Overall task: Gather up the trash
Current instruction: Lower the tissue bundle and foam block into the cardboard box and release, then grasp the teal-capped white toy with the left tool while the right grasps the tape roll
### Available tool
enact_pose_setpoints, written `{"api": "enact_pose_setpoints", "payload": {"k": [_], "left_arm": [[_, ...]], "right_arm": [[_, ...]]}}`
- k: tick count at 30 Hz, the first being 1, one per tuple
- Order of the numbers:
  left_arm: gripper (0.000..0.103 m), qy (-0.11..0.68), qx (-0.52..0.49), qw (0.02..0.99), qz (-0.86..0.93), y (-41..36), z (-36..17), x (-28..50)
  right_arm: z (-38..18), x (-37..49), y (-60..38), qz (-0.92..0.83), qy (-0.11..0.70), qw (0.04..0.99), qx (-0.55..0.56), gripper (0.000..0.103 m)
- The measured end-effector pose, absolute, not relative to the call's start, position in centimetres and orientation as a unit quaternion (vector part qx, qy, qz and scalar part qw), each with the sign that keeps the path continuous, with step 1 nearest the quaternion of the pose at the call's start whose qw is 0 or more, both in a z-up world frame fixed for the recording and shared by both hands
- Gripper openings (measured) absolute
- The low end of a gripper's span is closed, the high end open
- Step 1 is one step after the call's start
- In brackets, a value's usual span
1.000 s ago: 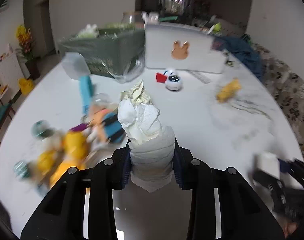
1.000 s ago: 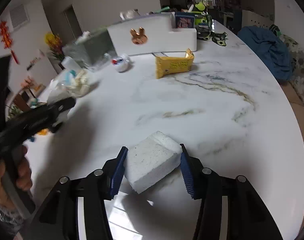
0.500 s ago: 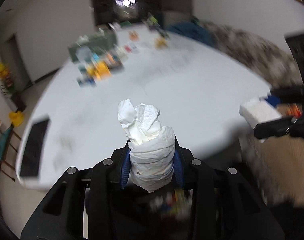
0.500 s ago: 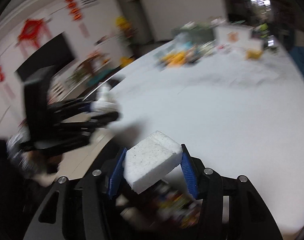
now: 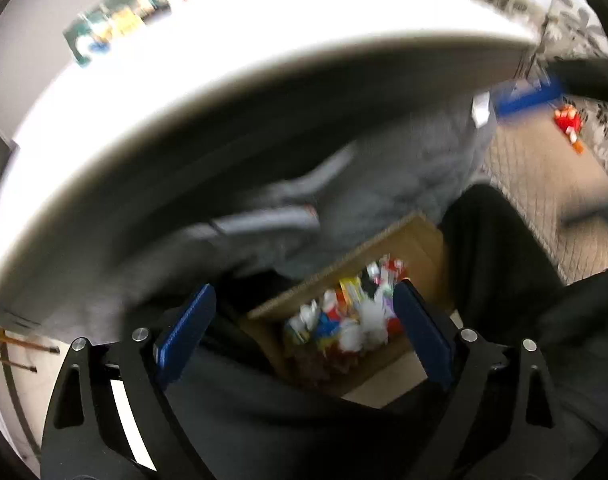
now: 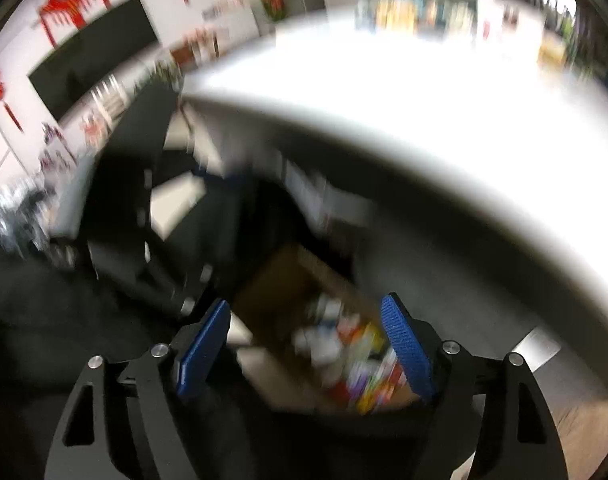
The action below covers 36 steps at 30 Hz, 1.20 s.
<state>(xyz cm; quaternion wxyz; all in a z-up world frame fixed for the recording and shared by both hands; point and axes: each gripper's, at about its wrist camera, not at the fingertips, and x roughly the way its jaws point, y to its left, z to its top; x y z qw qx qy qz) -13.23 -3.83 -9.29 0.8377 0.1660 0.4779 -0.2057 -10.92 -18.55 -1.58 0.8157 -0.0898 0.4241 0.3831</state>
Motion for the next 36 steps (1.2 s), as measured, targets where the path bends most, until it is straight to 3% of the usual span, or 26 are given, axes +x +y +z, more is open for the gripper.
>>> {"api": "enact_pose_setpoints", "payload": {"k": [2, 5, 9, 11, 16, 21, 24, 26, 28, 29, 30, 32, 34, 36], "left_arm": [[0.088, 0.453, 0.152, 0.853, -0.210, -2.7, -6.6, -13.3], [0.088, 0.403, 0.126, 0.888, -0.179, -0.4, -1.8, -11.0], [0.091, 0.346, 0.121, 0.927, -0.078, 2.5, 2.0, -5.1], [0.091, 0.342, 0.107, 0.933, -0.039, 4.0, 2.6, -1.7], [0.091, 0.366, 0.019, 0.930, -0.011, 7.6, 3.0, 3.8], [0.091, 0.375, 0.014, 0.927, 0.002, 8.3, 2.4, 4.9], [0.091, 0.385, 0.014, 0.923, 0.013, 8.0, 1.9, 7.2], [0.091, 0.397, 0.002, 0.918, 0.005, 7.6, 1.6, 9.9], [0.091, 0.403, -0.001, 0.915, 0.006, 7.1, 1.2, 12.1], [0.091, 0.405, -0.001, 0.914, 0.005, 6.9, 0.7, 13.5], [0.091, 0.410, -0.001, 0.912, 0.007, 6.6, 0.2, 15.3], [0.083, 0.415, 0.004, 0.910, 0.012, 5.9, -0.7, 17.8], [0.045, 0.433, 0.010, 0.901, 0.005, 5.3, -1.7, 20.3], [0.044, 0.438, -0.003, 0.899, 0.005, 5.3, -2.3, 21.6]], "right_arm": [[2.2, -7.6, -19.0, 0.372, 0.379, 0.843, -0.080, 0.087], [5.2, 0.3, -17.3, 0.327, 0.339, 0.878, -0.089, 0.088], [5.1, 10.8, -12.1, 0.305, 0.336, 0.885, -0.106, 0.084], [4.1, 16.1, -8.8, 0.305, 0.348, 0.876, -0.136, 0.064], [1.6, 23.4, -4.3, 0.324, 0.384, 0.845, -0.181, 0.053], [-0.5, 26.7, -1.0, 0.369, 0.404, 0.796, -0.260, 0.047], [-0.8, 29.0, -1.7, 0.395, 0.461, 0.767, -0.208, 0.043], [-0.7, 29.8, -2.0, 0.386, 0.469, 0.766, -0.210, 0.030], [-0.7, 29.4, -2.8, 0.377, 0.471, 0.771, -0.205, 0.024], [-0.8, 28.7, -3.7, 0.376, 0.469, 0.774, -0.200, 0.014], [-0.8, 28.2, -4.4, 0.373, 0.466, 0.777, -0.200, 0.012], [-0.8, 26.7, -6.3, 0.359, 0.459, 0.788, -0.197, 0.012], [-1.0, 25.7, -8.1, 0.348, 0.457, 0.797, -0.189, 0.012], [-0.8, 24.4, -9.5, 0.343, 0.456, 0.801, -0.183, 0.012]]}}
